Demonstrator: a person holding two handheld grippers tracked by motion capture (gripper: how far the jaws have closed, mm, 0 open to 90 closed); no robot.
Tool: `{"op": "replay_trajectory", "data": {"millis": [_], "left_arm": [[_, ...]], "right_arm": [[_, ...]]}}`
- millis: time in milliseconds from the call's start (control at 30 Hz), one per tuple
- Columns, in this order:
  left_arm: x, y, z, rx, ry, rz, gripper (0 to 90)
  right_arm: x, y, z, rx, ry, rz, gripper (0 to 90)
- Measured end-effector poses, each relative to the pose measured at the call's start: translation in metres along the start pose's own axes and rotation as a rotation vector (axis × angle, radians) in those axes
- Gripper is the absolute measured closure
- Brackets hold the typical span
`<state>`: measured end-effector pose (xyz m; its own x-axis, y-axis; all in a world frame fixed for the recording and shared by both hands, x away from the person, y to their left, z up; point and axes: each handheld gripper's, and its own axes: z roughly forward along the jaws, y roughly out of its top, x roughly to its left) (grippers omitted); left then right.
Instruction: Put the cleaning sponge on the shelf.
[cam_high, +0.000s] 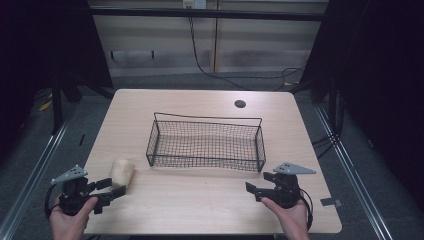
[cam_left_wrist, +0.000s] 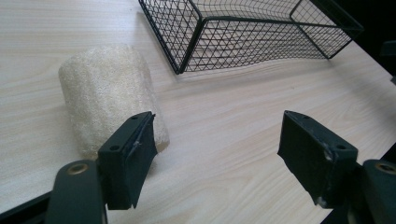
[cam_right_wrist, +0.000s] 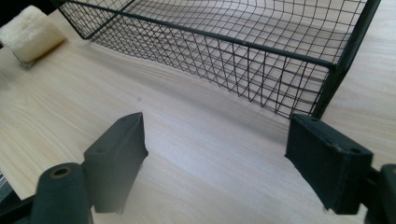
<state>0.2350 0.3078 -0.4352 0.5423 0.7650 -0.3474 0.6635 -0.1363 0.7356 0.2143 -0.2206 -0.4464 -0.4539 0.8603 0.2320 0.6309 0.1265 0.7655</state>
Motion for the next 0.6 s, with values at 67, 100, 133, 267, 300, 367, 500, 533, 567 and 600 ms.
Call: {"op": "replay_trajectory", "data": {"millis": [67,100,133,267,300,367,500,533,567,600], "left_arm": [[-0.0006,0.0002,0.0003,0.004,0.005,0.004,26.5],[-0.0009,0.0005,0.0004,0.01,0.007,0.008,26.0],[-0.0016,0.0008,0.0013,0.016,0.014,0.006,25.6],[-0.0017,0.0021,0.0006,0.035,0.017,0.01,23.3],[-0.0017,0.0021,0.0006,0.035,0.017,0.01,23.0],[-0.0047,0.004,-0.0018,0.03,0.019,0.019,22.5],[-0.0093,0.0077,-0.0045,0.032,0.021,0.033,21.2],[-0.0093,0.0077,-0.0045,0.032,0.021,0.033,20.7],[-0.0097,0.0089,-0.0046,0.044,0.022,0.043,20.7],[-0.0099,0.01,-0.0042,0.052,0.027,0.047,20.3]], "right_arm": [[0.0001,-0.0007,0.0,0.014,0.003,-0.004,17.8],[0.0,-0.0011,0.0,0.017,0.003,-0.002,17.8],[-0.0002,-0.0016,-0.0001,0.017,0.005,0.0,17.7],[-0.0001,-0.0019,-0.0008,0.016,0.012,0.005,17.9],[0.0002,-0.0017,-0.0009,0.016,0.011,0.006,17.8],[0.0007,-0.0017,-0.0014,0.013,0.008,0.01,18.0],[0.0005,-0.0015,-0.002,0.011,0.014,0.01,18.1],[0.0005,-0.0015,-0.002,0.011,0.014,0.01,18.1],[0.0005,-0.0015,-0.0021,0.01,0.012,0.01,18.1],[0.0005,-0.0016,-0.0022,0.009,0.014,0.012,18.1]]}}
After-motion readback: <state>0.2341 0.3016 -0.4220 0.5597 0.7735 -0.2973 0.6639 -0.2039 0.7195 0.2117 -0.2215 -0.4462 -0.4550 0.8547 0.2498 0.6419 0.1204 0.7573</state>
